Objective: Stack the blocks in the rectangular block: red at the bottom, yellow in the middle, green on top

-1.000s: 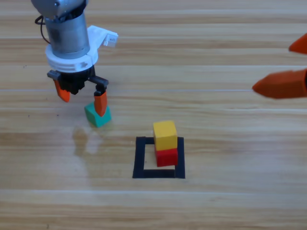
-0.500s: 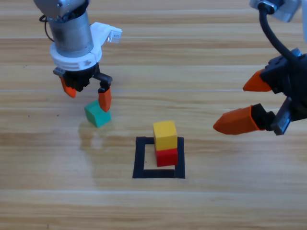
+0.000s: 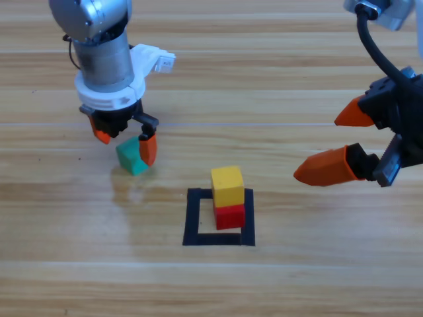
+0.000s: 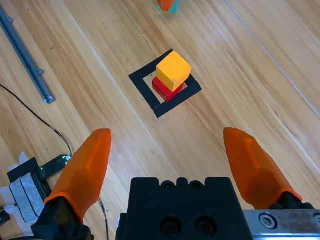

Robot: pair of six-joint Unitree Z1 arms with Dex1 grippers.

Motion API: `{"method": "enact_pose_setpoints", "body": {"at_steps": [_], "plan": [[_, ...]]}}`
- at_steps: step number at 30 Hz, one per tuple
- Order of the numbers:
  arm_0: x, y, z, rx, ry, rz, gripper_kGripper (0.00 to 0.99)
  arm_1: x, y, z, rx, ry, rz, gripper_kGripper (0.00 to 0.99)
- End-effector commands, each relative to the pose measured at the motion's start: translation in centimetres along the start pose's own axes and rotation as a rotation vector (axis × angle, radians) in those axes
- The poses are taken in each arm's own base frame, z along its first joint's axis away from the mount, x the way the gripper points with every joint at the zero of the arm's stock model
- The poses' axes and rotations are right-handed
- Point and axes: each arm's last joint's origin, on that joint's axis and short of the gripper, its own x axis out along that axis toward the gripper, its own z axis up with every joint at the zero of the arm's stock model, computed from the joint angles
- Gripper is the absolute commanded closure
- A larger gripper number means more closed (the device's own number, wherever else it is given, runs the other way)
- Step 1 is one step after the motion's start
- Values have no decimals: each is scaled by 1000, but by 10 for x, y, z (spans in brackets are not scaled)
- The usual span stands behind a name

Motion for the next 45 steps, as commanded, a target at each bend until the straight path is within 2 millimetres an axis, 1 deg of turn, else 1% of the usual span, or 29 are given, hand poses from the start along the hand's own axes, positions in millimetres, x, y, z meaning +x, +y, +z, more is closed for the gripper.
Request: {"method": "enact_pose_setpoints", "body": {"at_steps": [1, 13, 16, 20, 22, 24, 27, 30, 32, 35, 36, 38, 40, 42, 43, 45], "plan": [[25, -18, -2, 61, 48, 7, 30, 8, -5, -7, 15, 46, -10, 4], [50, -16, 3, 70, 82, 33, 31, 9, -5, -8, 15, 51, -10, 4], [54, -16, 5, 70, 83, 35, 47, 9, -5, -8, 15, 51, -10, 4], [54, -17, 8, 71, 74, 33, 59, 9, -5, -8, 15, 51, -9, 4], [53, -17, 9, 72, 71, 32, 90, 9, -5, -9, 15, 54, -9, 4], [52, -16, 10, 72, 65, 30, 160, 10, -5, -9, 15, 55, -9, 4], [53, -11, 11, 67, 66, 28, 315, 10, -5, -9, 15, 55, -9, 4], [53, -8, 12, 59, 61, 28, 666, 11, -5, -9, 16, 57, -7, 4], [49, -7, 12, 51, 53, 33, 953, 11, -5, -9, 16, 57, -7, 4], [36, -3, 11, -31, 48, 40, 975, 11, -5, -9, 16, 58, -7, 4], [27, -3, 13, -82, 53, 43, 990, 11, -5, -9, 16, 60, -7, 4], [6, -3, 18, -155, 52, 48, 990, 11, -5, -9, 16, 60, -7, 4], [-23, -7, 21, -237, 30, 47, 990, 11, -5, -9, 16, 60, -7, 4], [-60, -21, 20, -291, -24, 32, 990, 11, -5, -10, 16, 61, -7, 4], [-79, -26, 12, -311, -61, 18, 990, 11, -5, -10, 14, 61, -7, 4], [-107, -35, -5, -363, -100, -12, 990, 11, -5, -10, 14, 61, -7, 4]]}}
